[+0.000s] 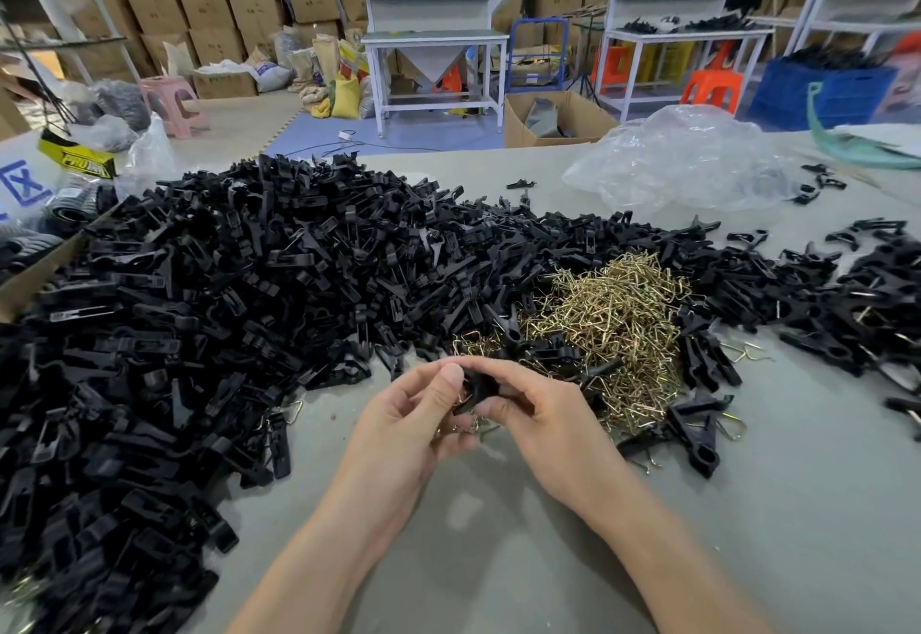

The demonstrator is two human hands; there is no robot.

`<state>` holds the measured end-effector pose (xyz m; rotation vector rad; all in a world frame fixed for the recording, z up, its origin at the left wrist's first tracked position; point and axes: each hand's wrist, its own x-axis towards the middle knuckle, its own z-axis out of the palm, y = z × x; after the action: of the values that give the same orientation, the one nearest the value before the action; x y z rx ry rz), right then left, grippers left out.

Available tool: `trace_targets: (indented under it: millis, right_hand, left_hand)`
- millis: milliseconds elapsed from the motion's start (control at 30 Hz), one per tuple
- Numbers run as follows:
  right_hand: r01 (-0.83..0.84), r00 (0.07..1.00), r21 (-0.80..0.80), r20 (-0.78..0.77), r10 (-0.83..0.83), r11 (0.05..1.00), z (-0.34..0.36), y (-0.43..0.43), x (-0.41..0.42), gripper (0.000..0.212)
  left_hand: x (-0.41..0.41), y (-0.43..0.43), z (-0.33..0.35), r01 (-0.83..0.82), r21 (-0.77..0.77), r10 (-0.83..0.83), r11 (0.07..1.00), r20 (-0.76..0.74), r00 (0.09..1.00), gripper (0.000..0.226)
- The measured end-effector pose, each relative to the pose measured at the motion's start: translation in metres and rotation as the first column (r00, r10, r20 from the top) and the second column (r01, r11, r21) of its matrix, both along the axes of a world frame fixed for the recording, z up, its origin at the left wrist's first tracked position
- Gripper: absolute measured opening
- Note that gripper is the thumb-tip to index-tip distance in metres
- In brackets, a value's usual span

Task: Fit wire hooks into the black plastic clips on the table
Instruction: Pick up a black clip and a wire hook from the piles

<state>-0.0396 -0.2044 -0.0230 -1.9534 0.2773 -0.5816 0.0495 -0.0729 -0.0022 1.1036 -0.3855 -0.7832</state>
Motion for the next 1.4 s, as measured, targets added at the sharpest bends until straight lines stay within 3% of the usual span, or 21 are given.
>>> trace_targets:
  millis: [167,400,667,800,933,1300,1400]
  right_hand:
    - [0.01,1.0,0.102,-0.015,-0.008,0.995,-0.001,-0.005,0.001,0.03]
    - [-0.042,0.999,0.234,0.017,0.039,0.971,0.009,-0.011,-0.005,0.032]
    - [-0.094,0.995,0.48,0.084,0.061,0.872,0.015,-0.012,-0.006,0.034]
    - [-0.134,0.988,0.54,0.133,0.073,0.831,0.016,-0.012,-0.007,0.023]
    - [-0.159,0.983,0.591,0.171,0.07,0.791,0.019,-0.01,-0.008,0.019]
    - [-0.128,0.989,0.566,0.134,0.063,0.814,0.021,-0.008,-0.009,0.017]
    - [-0.136,0.989,0.564,0.13,0.074,0.814,0.02,-0.008,-0.009,0.017]
  left_hand:
    - [0.003,0.006,0.004,0.155,0.025,-0.156,0.988,0.018,0.988,0.026]
    - [0.013,0.019,0.006,0.281,0.036,-0.283,0.959,0.055,0.958,0.029]
    - [0.008,0.016,0.006,0.361,-0.137,-0.378,0.922,-0.126,0.917,0.035]
    - [0.006,0.014,0.006,0.367,-0.193,-0.398,0.91,-0.161,0.903,0.045]
    - [0.007,0.015,0.005,0.371,-0.182,-0.396,0.911,-0.127,0.91,0.035]
    - [0.003,0.011,-0.006,0.288,-0.16,-0.305,0.944,-0.093,0.948,0.038]
    - [0.002,0.012,-0.008,0.276,-0.146,-0.291,0.95,-0.097,0.952,0.029]
